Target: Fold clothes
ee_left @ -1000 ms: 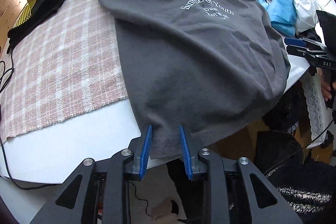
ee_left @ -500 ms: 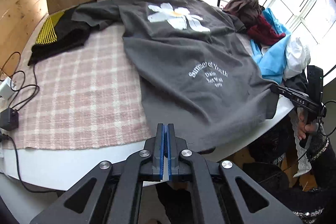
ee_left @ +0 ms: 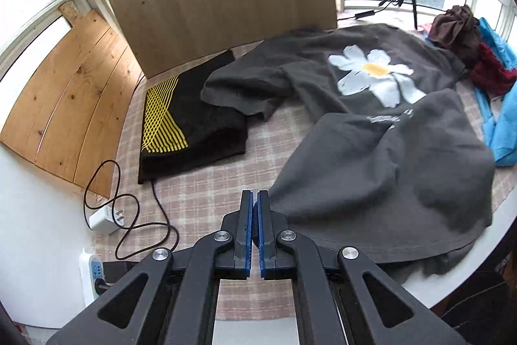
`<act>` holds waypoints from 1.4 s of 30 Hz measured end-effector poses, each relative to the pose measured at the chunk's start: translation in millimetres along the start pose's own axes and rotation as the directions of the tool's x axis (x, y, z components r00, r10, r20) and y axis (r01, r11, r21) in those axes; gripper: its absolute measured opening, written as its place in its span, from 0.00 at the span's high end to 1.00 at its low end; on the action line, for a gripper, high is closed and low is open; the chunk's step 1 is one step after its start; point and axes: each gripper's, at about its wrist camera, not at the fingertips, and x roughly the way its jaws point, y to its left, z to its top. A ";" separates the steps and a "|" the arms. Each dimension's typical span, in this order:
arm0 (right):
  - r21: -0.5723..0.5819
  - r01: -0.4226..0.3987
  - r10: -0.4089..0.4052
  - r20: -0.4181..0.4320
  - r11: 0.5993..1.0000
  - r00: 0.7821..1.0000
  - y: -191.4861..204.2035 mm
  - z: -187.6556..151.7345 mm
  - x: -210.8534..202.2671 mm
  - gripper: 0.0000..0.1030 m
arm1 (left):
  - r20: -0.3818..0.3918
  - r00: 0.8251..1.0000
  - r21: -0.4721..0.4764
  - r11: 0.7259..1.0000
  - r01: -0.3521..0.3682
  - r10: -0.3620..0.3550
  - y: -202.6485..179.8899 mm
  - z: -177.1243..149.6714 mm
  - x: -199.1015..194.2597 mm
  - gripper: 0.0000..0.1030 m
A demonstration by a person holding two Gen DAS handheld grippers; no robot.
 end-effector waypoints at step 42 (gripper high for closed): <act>0.280 0.007 -0.050 0.147 0.960 0.988 -108.5 -34.3 -74.3 0.95 | -0.141 0.957 -0.118 0.964 0.239 -0.255 -35.4 -138.6 -5.1 0.90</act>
